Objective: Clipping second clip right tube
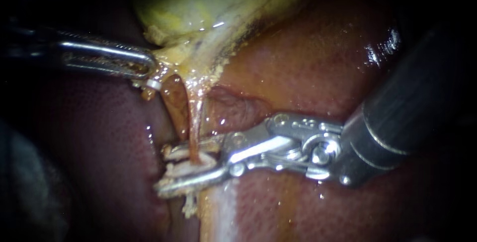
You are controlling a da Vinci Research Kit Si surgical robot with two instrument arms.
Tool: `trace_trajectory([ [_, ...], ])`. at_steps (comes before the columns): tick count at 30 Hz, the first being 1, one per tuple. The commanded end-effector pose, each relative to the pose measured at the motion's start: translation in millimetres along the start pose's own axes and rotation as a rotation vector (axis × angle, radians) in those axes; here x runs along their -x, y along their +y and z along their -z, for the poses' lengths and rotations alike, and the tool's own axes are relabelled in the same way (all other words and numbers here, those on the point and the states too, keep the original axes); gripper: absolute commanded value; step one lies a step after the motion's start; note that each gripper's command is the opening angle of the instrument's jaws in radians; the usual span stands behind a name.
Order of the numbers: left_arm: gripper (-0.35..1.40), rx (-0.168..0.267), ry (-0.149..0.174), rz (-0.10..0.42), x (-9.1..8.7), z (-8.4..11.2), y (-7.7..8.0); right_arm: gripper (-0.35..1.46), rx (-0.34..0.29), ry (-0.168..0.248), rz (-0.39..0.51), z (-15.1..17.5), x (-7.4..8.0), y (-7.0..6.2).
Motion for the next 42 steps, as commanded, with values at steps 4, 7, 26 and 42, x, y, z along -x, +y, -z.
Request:
trace_trajectory([
  [4, -0.35, 0.000, 0.000, 0.000, 0.0, 0.0, 0.0, 0.47, -0.066, 0.017, -0.023, -0.2, -0.9, -1.5],
  [7, -0.35, 0.000, 0.000, 0.000, 0.0, 0.0, 0.0, 0.45, -0.092, 0.012, -0.023, -0.6, -1.4, -2.4],
  [26, -0.35, 0.000, 0.000, 0.000, 0.0, 0.1, 0.0, 0.02, -0.069, -0.019, -0.046, 0.2, -1.5, -2.4],
  [42, -0.35, 0.000, 0.000, 0.000, 0.0, 0.0, -0.1, -0.35, -0.056, -0.018, -0.181, 1.1, -1.2, -2.4],
])
